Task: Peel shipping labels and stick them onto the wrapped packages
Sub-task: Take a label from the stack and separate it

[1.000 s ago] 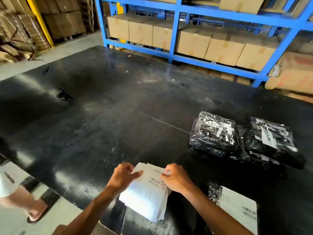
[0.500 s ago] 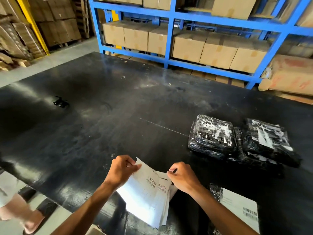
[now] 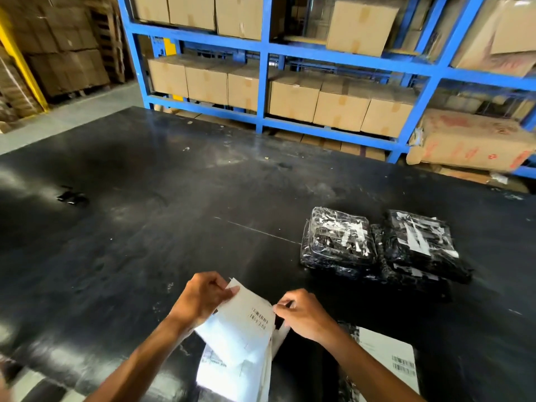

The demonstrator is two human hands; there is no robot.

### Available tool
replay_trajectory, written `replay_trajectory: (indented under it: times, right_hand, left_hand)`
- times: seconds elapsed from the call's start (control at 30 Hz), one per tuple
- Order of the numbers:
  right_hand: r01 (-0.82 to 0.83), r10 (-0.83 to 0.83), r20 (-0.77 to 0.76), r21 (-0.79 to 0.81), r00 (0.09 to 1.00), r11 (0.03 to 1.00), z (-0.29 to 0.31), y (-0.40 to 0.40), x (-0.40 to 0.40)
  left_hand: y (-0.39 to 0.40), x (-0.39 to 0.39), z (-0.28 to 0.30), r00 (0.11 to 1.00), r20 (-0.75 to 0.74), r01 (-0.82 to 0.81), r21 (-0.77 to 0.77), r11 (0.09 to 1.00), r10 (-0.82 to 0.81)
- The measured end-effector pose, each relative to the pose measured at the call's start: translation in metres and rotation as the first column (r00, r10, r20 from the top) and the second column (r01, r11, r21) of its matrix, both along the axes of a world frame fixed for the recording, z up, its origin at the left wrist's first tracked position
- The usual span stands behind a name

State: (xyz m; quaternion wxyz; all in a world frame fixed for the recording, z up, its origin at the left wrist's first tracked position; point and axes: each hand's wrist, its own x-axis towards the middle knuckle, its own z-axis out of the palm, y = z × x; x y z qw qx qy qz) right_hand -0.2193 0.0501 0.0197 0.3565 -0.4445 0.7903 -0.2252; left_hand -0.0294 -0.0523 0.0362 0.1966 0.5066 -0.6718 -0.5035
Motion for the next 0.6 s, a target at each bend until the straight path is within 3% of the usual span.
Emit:
replay_trajectory:
  times: [0.1, 0.17, 0.37, 0.47, 0.6]
  right_hand:
    - [0.007, 0.000, 0.202, -0.032, 0.979, 0.999, 0.011, 0.000, 0.003]
    - [0.084, -0.074, 0.339, -0.014, 0.938, 0.996, 0.017, 0.000, 0.006]
    - [0.401, -0.260, 0.631, -0.088, 0.731, 0.912, 0.026, -0.007, 0.002]
    - [0.448, -0.250, 0.665, -0.141, 0.704, 0.883, 0.027, -0.010, -0.001]
    - [0.417, -0.262, 0.590, -0.142, 0.764, 0.898, 0.026, -0.007, -0.001]
  left_hand:
    - [-0.003, -0.002, 0.010, 0.999, -0.028, 0.030, 0.031, 0.999, -0.030]
    - [-0.002, -0.002, 0.016, 0.992, -0.128, 0.032, 0.087, 0.996, -0.020]
    - [-0.011, -0.007, 0.027, 0.971, -0.239, 0.026, 0.108, 0.994, 0.001]
    - [-0.015, -0.010, 0.030, 0.977, -0.214, 0.000, 0.075, 0.997, 0.016]
    - [-0.036, -0.001, 0.036, 0.943, -0.247, -0.238, -0.034, 0.971, 0.223]
